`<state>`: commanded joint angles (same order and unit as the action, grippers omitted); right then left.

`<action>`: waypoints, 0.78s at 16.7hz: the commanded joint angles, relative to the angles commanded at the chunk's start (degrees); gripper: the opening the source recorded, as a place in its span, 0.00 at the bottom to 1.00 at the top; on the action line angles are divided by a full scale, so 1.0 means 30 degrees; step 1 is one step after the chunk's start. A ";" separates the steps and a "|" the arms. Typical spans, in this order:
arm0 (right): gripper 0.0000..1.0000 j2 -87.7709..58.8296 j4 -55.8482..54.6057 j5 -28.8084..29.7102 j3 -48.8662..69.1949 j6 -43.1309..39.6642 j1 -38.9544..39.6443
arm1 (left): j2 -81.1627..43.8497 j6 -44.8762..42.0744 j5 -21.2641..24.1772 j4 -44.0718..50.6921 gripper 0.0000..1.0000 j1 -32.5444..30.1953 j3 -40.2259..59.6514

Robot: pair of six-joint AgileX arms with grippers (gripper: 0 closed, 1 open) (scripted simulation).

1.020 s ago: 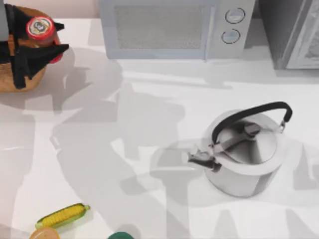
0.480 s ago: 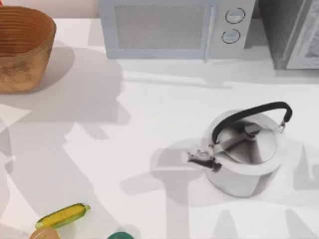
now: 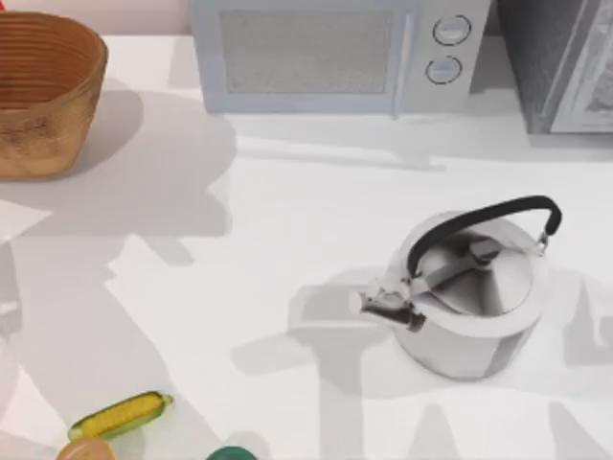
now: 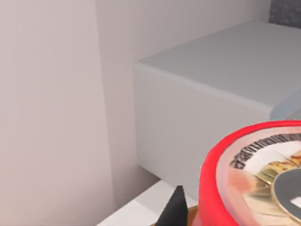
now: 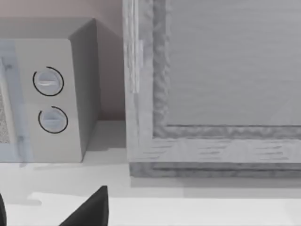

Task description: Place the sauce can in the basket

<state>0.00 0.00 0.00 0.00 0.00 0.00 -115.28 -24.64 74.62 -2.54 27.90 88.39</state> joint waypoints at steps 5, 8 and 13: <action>1.00 0.0000 0.0000 0.0000 0.0000 0.0000 0.0000 | -0.1164 0.1633 -0.1332 -0.2707 0.00 -0.1385 -0.0071; 1.00 0.0000 0.0000 0.0000 0.0000 0.0000 0.0000 | -0.1704 0.2404 -0.1957 -0.3987 0.00 -0.2041 -0.0116; 1.00 0.0000 0.0000 0.0000 0.0000 0.0000 0.0000 | -0.1753 0.2476 -0.2015 -0.4105 0.08 -0.2102 -0.0122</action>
<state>0.00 0.00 0.00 0.00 0.00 0.00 -120.54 -17.21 68.58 -14.85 21.59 88.03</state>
